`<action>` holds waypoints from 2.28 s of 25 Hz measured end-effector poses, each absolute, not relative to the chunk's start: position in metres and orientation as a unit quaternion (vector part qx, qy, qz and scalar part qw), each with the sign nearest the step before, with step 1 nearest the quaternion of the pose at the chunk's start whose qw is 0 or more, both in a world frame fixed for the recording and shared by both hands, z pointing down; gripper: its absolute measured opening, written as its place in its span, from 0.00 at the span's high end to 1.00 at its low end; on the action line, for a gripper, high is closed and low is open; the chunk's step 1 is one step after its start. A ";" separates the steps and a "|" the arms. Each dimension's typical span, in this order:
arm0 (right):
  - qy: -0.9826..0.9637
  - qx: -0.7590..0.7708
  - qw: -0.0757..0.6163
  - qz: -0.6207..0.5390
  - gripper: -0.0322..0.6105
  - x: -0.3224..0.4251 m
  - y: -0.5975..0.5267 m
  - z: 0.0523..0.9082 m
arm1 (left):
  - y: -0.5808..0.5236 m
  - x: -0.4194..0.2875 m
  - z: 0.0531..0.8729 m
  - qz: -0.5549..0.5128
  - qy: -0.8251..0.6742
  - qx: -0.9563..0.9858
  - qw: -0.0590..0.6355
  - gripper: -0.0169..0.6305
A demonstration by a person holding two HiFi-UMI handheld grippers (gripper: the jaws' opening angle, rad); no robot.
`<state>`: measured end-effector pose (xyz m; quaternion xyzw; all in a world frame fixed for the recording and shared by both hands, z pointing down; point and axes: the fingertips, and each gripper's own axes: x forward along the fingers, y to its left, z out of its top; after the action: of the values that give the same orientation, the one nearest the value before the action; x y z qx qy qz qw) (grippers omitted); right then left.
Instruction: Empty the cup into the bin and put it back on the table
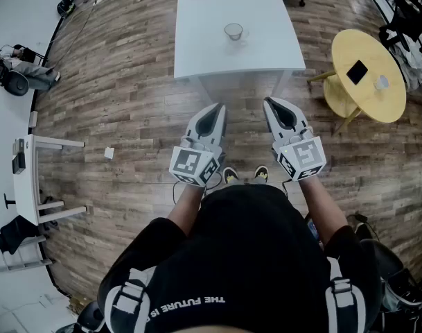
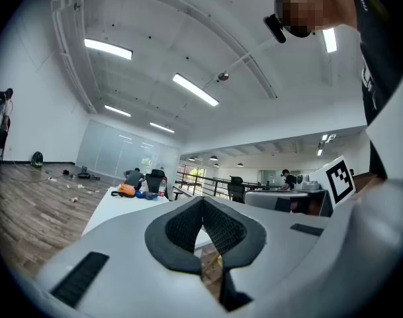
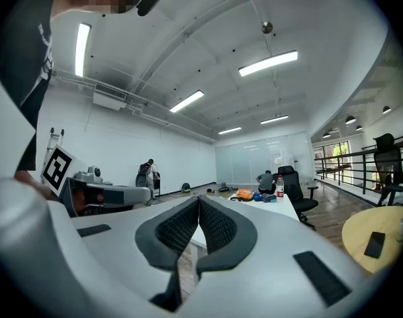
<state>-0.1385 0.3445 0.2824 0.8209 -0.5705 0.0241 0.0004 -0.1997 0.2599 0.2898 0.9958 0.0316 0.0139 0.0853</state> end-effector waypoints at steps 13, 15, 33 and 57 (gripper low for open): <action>-0.552 0.834 0.002 0.016 0.92 -0.147 0.323 0.284 | 0.233 -0.215 0.293 0.005 0.044 0.997 0.071 0.94; -0.546 0.838 0.001 0.021 0.93 -0.148 0.318 0.286 | 0.225 -0.218 0.295 0.005 0.043 0.997 0.060 0.94; -0.555 0.832 0.005 0.028 0.93 -0.062 0.243 0.320 | 0.139 -0.141 0.330 0.026 0.028 0.998 0.056 0.94; -0.600 0.791 0.020 0.117 0.92 0.231 0.153 0.406 | 0.082 0.159 0.405 0.140 0.049 0.989 0.024 0.94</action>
<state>0.2307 0.1526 0.4064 0.7908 -0.6005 0.1169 0.0199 0.1592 0.0823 0.4047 0.9886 0.0489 0.1402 0.0241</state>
